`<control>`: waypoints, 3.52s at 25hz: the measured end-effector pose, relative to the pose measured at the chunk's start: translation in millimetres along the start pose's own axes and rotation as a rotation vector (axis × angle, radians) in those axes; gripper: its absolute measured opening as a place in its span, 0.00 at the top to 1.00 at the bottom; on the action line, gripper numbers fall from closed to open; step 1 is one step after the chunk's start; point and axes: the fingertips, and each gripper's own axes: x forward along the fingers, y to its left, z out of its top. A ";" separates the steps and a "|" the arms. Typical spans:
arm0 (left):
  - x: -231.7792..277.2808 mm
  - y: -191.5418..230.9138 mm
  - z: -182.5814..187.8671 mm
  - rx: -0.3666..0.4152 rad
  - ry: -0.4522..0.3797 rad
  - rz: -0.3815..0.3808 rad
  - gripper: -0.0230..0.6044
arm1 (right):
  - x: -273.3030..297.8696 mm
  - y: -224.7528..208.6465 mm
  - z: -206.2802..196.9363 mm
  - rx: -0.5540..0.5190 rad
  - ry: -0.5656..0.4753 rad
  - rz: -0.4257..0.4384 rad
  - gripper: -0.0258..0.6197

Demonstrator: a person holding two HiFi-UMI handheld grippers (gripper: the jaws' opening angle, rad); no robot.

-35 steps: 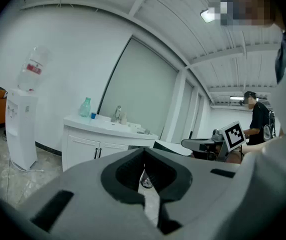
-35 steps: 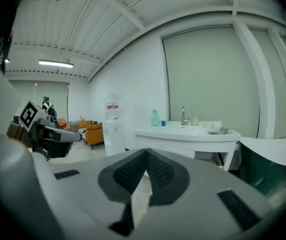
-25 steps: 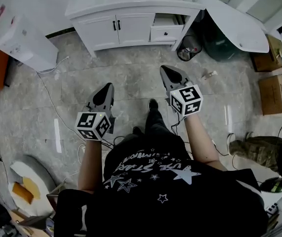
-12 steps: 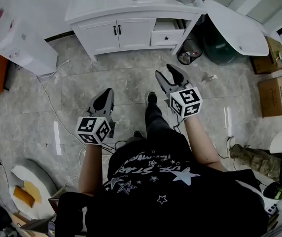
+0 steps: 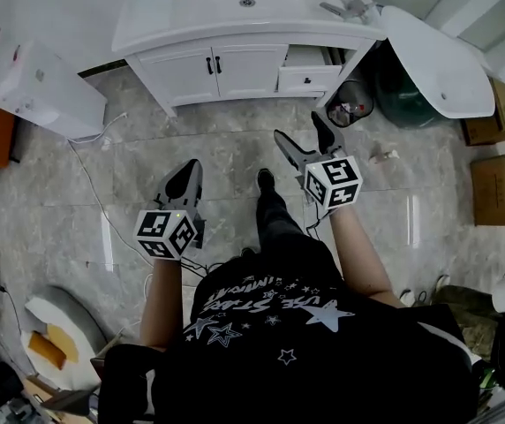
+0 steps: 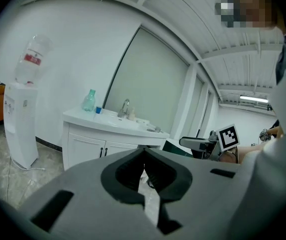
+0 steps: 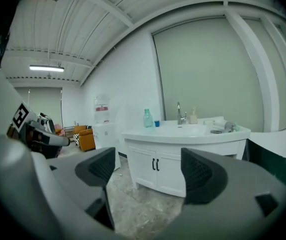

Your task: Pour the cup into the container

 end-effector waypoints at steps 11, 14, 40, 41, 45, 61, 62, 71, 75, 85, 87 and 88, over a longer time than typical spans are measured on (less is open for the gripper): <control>122.1 40.5 51.4 -0.004 0.002 0.066 0.95 | 121.8 -87.4 32.6 0.006 0.028 0.069 0.27; 151.1 52.3 65.8 -0.005 -0.001 0.102 0.95 | 156.8 -109.7 43.8 0.009 0.038 0.101 0.27; 192.9 211.9 136.8 -0.073 -0.146 0.407 0.95 | 365.2 -106.5 98.3 -0.080 0.068 0.305 0.27; 198.0 222.5 140.9 -0.075 -0.152 0.407 0.95 | 374.2 -107.6 100.1 -0.087 0.072 0.299 0.27; 220.6 275.4 163.8 -0.088 -0.171 0.401 0.95 | 422.4 -112.3 114.7 -0.108 0.077 0.268 0.27; 321.1 452.8 265.0 -0.047 -0.136 0.335 0.95 | 620.0 -114.9 171.5 -0.117 0.111 0.200 0.27; 326.4 461.8 268.4 -0.048 -0.132 0.333 0.95 | 630.0 -114.5 172.9 -0.117 0.115 0.199 0.28; 374.1 528.4 296.8 -0.048 -0.106 0.311 0.95 | 712.5 -112.6 173.5 -0.136 0.147 0.210 0.30; 392.1 554.1 308.3 -0.047 -0.099 0.309 0.95 | 750.5 -111.8 173.9 -0.165 0.157 0.229 0.30; 426.2 594.0 305.1 -0.066 -0.050 0.308 0.95 | 817.7 -105.7 144.2 -0.244 0.222 0.270 0.30; 430.3 597.8 301.3 -0.073 -0.036 0.309 0.95 | 824.6 -105.7 138.5 -0.274 0.227 0.275 0.31; 431.5 599.2 299.0 -0.076 -0.028 0.309 0.95 | 826.5 -104.8 135.6 -0.288 0.230 0.279 0.32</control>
